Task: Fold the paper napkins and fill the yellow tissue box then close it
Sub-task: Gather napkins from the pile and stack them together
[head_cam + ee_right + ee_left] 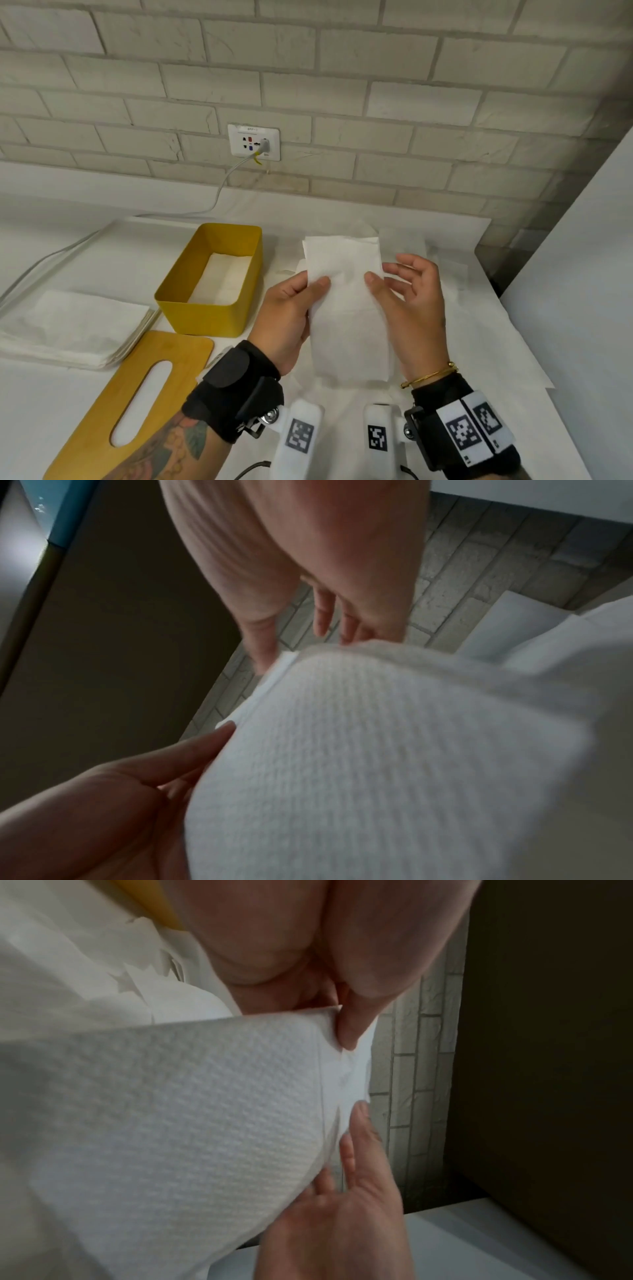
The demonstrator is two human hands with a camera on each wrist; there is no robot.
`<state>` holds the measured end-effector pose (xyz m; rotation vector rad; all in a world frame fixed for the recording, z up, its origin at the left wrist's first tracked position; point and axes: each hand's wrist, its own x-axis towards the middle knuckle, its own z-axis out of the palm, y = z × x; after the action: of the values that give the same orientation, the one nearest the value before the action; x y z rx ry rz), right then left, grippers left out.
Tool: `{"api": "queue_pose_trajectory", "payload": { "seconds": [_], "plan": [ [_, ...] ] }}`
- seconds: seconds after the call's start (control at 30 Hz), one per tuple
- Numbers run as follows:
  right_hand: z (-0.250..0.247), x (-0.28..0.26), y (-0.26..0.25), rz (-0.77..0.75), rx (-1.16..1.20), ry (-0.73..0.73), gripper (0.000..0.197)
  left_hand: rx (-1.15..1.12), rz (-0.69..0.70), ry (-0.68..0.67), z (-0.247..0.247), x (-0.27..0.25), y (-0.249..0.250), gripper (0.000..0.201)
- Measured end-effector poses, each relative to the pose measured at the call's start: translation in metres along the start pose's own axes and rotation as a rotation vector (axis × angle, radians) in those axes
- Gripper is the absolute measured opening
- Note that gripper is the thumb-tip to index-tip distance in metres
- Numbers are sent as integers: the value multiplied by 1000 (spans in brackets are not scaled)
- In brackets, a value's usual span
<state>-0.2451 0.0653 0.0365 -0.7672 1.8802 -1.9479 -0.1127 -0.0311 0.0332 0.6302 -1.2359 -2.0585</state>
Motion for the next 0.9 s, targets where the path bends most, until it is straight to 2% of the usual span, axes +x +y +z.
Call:
{"api": "queue_pose_trajectory", "payload": {
  "seconds": [0.07,0.1,0.17,0.23,0.33,0.43,0.53,0.63,0.73,0.8,0.9],
  "plan": [
    [-3,-5,-1,130,2,-149,68,-8,7,-12,-1,1,4,24],
    [-5,-8,0,207,13,-262,65,-9,11,-19,-1,1,5,25],
    [-7,-13,4,280,36,-425,40,-2,17,-25,-2,2,6,26],
    [-8,-16,10,282,70,-438,27,1,-11,-53,-4,2,3,28],
    [-6,-22,18,322,90,-459,27,-12,-96,-88,-7,2,-7,30],
    [-9,-36,33,370,12,-518,30,-38,-95,-23,-15,5,-11,25],
    [-28,-50,34,424,-100,-603,17,-68,-78,59,-31,7,-12,22],
    [-60,-43,22,326,-218,-538,14,-84,-92,112,-48,5,-12,33],
    [-101,-18,8,93,-403,-440,29,-72,-110,126,-57,1,-13,33],
    [-124,-1,7,-51,-699,-495,46,-65,-119,132,-57,0,-15,30],
    [-138,12,27,-115,-1113,-649,70,-62,-136,120,-53,-2,-18,27]
  ]
}}
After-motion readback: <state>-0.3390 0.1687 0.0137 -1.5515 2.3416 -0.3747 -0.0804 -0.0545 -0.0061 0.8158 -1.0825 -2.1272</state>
